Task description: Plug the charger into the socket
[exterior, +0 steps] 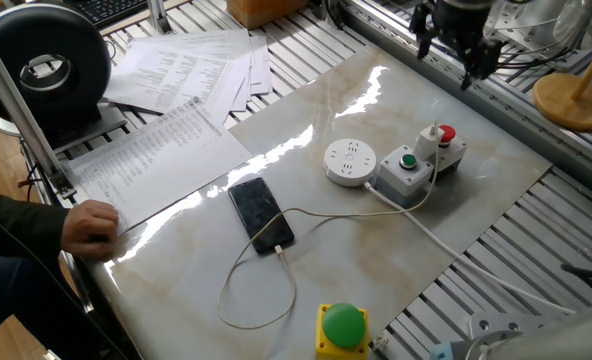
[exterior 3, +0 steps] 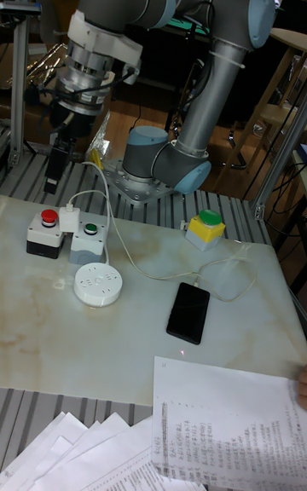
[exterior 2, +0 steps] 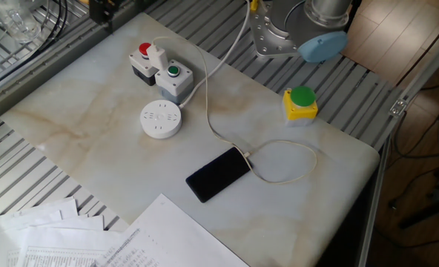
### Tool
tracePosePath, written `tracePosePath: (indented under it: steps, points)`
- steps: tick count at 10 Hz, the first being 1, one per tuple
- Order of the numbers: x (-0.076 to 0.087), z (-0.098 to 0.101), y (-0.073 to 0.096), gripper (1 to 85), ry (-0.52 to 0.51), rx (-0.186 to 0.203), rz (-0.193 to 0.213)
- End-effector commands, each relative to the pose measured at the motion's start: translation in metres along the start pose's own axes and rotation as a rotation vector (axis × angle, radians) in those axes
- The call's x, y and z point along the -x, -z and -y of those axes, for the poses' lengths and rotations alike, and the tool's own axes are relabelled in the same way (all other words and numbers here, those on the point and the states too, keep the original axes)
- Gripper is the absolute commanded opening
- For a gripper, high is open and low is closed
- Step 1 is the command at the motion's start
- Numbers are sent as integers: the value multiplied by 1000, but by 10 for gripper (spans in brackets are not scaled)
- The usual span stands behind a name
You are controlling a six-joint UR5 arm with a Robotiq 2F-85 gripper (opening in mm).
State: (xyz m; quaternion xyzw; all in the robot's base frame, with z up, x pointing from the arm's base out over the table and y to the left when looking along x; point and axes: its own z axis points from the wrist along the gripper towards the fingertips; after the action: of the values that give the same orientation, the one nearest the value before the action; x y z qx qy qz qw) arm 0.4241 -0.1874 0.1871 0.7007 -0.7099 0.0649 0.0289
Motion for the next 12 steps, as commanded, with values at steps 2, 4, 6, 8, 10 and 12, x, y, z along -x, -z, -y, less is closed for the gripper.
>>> tracePosePath:
  steps: [2, 4, 6, 8, 10, 12]
  points:
    - [10, -11, -12, 790, -15, 0, 41]
    - [11, -15, -7, 780, -37, 13, 48]
    - [26, -15, -6, 783, -49, 15, 108]
    - [22, -23, -6, 797, 10, 44, 94]
    - [6, -26, -7, 797, 33, 54, 30]
    - [9, -26, -14, 797, 32, 43, 30]
